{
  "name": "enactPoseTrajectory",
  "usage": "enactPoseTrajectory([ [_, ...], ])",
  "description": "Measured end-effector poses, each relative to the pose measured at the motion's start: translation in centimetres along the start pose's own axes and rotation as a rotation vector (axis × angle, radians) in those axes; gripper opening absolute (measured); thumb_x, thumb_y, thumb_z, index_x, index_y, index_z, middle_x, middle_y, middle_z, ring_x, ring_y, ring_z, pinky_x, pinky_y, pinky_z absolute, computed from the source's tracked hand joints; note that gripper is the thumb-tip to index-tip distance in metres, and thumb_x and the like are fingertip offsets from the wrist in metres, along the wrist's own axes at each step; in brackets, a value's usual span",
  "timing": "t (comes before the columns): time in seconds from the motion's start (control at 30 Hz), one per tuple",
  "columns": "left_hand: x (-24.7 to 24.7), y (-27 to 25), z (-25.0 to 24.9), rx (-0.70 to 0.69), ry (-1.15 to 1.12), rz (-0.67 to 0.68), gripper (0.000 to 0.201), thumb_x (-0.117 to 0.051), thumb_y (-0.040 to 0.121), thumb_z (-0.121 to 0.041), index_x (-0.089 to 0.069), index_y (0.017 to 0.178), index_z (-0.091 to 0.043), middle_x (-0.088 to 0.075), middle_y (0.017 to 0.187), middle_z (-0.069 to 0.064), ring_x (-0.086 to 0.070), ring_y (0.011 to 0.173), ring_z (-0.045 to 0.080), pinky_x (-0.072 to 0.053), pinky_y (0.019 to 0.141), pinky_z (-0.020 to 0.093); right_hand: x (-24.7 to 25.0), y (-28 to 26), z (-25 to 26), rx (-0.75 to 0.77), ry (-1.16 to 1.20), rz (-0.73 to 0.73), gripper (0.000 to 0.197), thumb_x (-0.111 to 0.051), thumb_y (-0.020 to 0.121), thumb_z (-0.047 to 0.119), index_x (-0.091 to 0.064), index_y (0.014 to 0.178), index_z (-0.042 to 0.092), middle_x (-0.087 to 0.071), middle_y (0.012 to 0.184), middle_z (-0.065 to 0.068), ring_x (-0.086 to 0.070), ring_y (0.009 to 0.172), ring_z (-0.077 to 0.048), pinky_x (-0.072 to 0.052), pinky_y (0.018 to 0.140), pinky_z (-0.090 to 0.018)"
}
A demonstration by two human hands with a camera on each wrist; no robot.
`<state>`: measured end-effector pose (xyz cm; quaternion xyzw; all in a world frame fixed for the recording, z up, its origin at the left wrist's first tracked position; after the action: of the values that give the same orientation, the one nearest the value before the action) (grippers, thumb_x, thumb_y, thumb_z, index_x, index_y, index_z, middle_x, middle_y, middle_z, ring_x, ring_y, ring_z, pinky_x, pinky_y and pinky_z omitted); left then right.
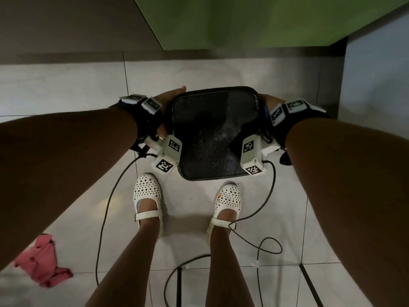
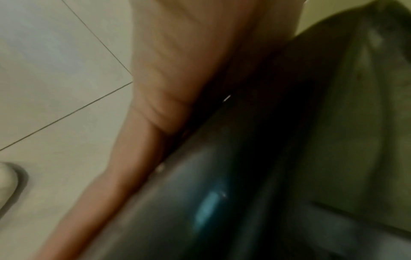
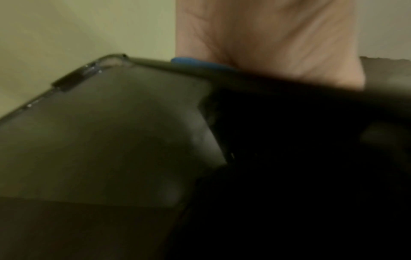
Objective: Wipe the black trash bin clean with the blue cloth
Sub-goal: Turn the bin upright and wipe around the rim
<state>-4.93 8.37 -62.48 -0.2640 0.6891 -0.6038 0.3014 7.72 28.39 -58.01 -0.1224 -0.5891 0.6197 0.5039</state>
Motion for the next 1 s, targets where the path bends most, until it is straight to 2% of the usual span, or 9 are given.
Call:
enactPoseTrajectory([
  [0.1, -0.8, -1.3, 0.3, 0.021, -0.058, 0.043, 0.04, -0.051, 0.084, -0.054, -0.065, 0.079, -0.017, -0.068, 0.071, 0.004, -0.067, 0.054, 0.018, -0.052, 0.06, 0.024, -0.7, -1.0, 0.2, 0.017, 0.076, 0.018, 0.063, -0.061, 0.086, 0.014, -0.031, 0.141, 0.016, -0.049, 0.135, -0.012, -0.05, 0.118, -0.028, -0.035, 0.095, -0.025],
  [0.23, -1.6, -4.1, 0.8, 0.108, 0.012, 0.034, 0.051, -0.055, 0.078, -0.061, -0.06, 0.094, -0.013, -0.064, 0.093, 0.016, -0.062, 0.083, 0.031, -0.049, 0.072, 0.037, -0.5, -3.8, -0.1, -0.032, 0.202, -0.021, 0.051, -0.056, 0.09, 0.018, -0.037, 0.137, 0.022, -0.053, 0.119, -0.005, -0.05, 0.108, -0.021, -0.032, 0.087, -0.026],
  [0.37, -2.1, -6.5, 2.6, 0.204, 0.062, 0.033, 0.087, -0.065, 0.059, -0.071, -0.046, 0.125, -0.018, -0.053, 0.121, 0.02, -0.051, 0.108, 0.044, -0.046, 0.076, 0.062, -1.0, -5.1, -0.3, -0.045, 0.332, -0.026, 0.01, -0.055, 0.091, 0.018, -0.06, 0.1, 0.018, -0.06, 0.089, -0.009, -0.059, 0.092, -0.028, -0.043, 0.084, -0.032],
  [0.5, -2.5, -7.7, 4.3, 0.111, 0.147, 0.078, 0.127, -0.076, 0.025, -0.075, -0.034, 0.138, -0.034, -0.034, 0.148, 0.009, -0.032, 0.133, 0.043, -0.031, 0.082, 0.081, -1.8, -7.2, -2.3, -0.294, 0.768, -0.05, 0.029, -0.046, 0.094, 0.016, -0.05, 0.065, 0.014, -0.058, 0.054, -0.006, -0.052, 0.065, -0.025, -0.042, 0.069, -0.027],
  [0.63, -3.0, -8.8, 6.1, 0.004, 0.203, 0.111, 0.125, -0.079, 0.036, -0.067, -0.016, 0.141, -0.042, -0.033, 0.148, 0.003, -0.033, 0.135, 0.033, -0.04, 0.093, 0.069, -3.6, -9.1, -3.3, -0.432, 1.077, 0.05, 0.029, -0.041, 0.087, 0.009, -0.046, 0.059, 0.005, -0.049, 0.033, -0.006, -0.051, 0.031, -0.016, -0.038, 0.038, -0.015],
  [0.77, -3.2, -9.1, 6.9, -0.138, 0.392, 0.108, 0.123, -0.079, 0.051, -0.051, 0.008, 0.138, -0.05, -0.028, 0.142, -0.01, -0.035, 0.13, 0.023, -0.047, 0.094, 0.055, -6.1, -9.4, -3.5, -0.342, 1.167, 0.09, 0.032, -0.039, 0.072, -0.002, -0.063, 0.083, 0.016, -0.051, 0.074, -0.015, -0.05, 0.054, -0.024, -0.043, 0.054, -0.025],
  [0.87, -3.8, -9.2, 6.8, -0.343, 0.494, 0.085, 0.117, -0.076, 0.072, -0.013, 0.016, 0.142, -0.033, -0.025, 0.142, -0.008, -0.03, 0.128, 0.014, -0.04, 0.1, 0.041, -7.6, -9.0, -4.2, -0.323, 1.153, 0.023, 0.047, -0.031, 0.079, -0.016, -0.057, 0.103, 0.016, -0.054, 0.056, -0.01, -0.051, 0.037, -0.012, -0.037, 0.037, -0.014],
  [0.93, -3.7, -8.9, 7.2, -0.448, 0.558, 0.02, 0.117, -0.074, 0.071, -0.004, 0.015, 0.143, -0.026, -0.025, 0.142, -0.008, -0.027, 0.129, 0.011, -0.035, 0.104, 0.036, -8.5, -8.7, -4.2, -0.312, 1.113, -0.006, 0.057, -0.038, 0.079, -0.016, -0.052, 0.117, 0.023, -0.058, 0.056, -0.006, -0.054, 0.039, -0.014, -0.041, 0.04, -0.017],
  [1.0, -3.0, -7.8, 8.1, -0.51, 0.608, -0.105, 0.113, -0.075, 0.071, -0.004, 0.009, 0.145, -0.019, -0.024, 0.137, -0.012, -0.025, 0.126, 0.006, -0.031, 0.104, 0.026, -9.3, -8.1, -4.8, -0.337, 1.031, -0.047, 0.052, -0.045, 0.076, -0.014, -0.056, 0.108, 0.025, -0.057, 0.06, -0.007, -0.054, 0.043, -0.017, -0.041, 0.046, -0.021],
])
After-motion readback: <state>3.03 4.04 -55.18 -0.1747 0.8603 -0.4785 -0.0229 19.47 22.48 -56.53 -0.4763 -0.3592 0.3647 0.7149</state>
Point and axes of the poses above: each hand's wrist, its own y-axis towards the middle knuckle, its own x-axis out of the back of the hand, z = x × y, the point moved 6 cm from there along y, towards the middle knuckle
